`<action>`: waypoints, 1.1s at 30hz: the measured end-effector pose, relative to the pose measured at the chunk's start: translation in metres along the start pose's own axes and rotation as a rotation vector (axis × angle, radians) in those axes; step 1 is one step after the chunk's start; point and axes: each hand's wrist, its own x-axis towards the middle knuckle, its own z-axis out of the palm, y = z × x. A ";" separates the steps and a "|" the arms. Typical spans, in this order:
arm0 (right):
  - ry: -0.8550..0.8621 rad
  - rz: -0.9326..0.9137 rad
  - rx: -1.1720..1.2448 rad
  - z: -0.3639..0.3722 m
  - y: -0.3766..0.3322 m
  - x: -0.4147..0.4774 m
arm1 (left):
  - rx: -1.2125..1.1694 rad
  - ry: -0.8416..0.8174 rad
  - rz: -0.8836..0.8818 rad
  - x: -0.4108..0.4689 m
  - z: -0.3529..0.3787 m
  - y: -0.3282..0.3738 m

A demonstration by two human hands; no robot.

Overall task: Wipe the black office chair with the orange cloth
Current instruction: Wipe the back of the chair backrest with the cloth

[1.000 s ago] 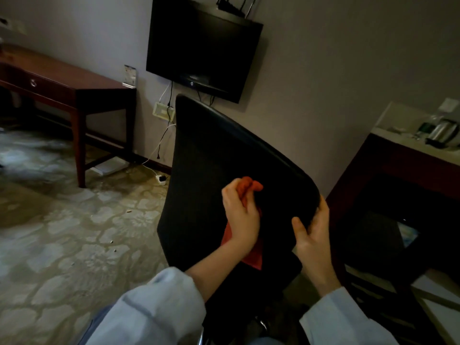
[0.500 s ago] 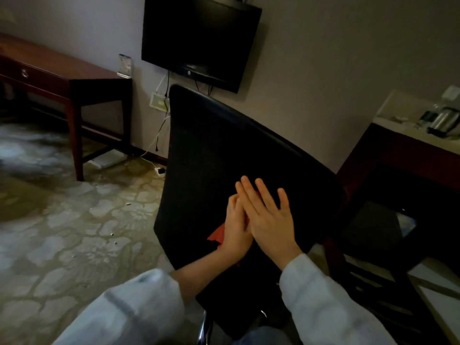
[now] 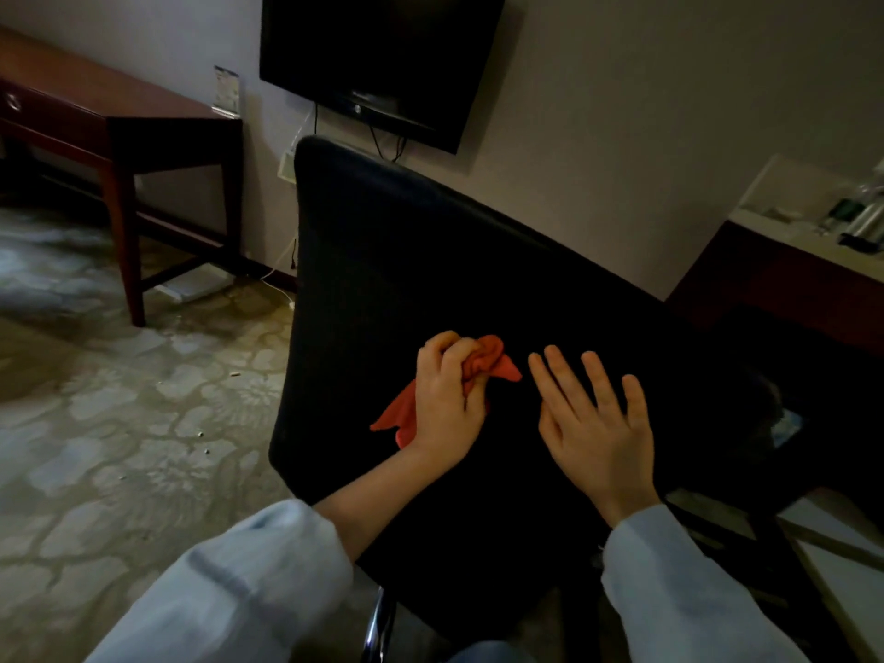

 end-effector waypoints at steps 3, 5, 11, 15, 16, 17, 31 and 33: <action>0.032 0.020 0.063 0.003 0.009 -0.011 | 0.028 0.260 -0.103 0.020 -0.002 -0.011; 0.042 0.069 0.095 0.004 0.009 -0.017 | 0.025 0.446 -0.263 0.040 -0.012 -0.019; 0.003 0.168 0.063 0.018 -0.006 -0.019 | -0.036 0.357 -0.131 0.024 -0.006 -0.009; -0.033 0.186 0.128 0.013 -0.012 -0.011 | 0.113 0.126 0.153 -0.020 0.022 -0.001; -0.043 0.156 0.135 0.009 -0.013 -0.008 | 0.177 0.070 0.279 -0.025 0.025 -0.002; -0.045 0.109 0.132 0.006 -0.015 -0.004 | 0.238 0.032 0.401 -0.025 0.025 -0.005; 0.071 -0.084 0.251 -0.001 -0.069 0.079 | 0.114 0.462 -0.229 0.096 -0.082 -0.080; 0.048 -0.112 0.223 0.002 -0.077 0.094 | 0.058 0.376 -0.228 0.083 -0.075 -0.071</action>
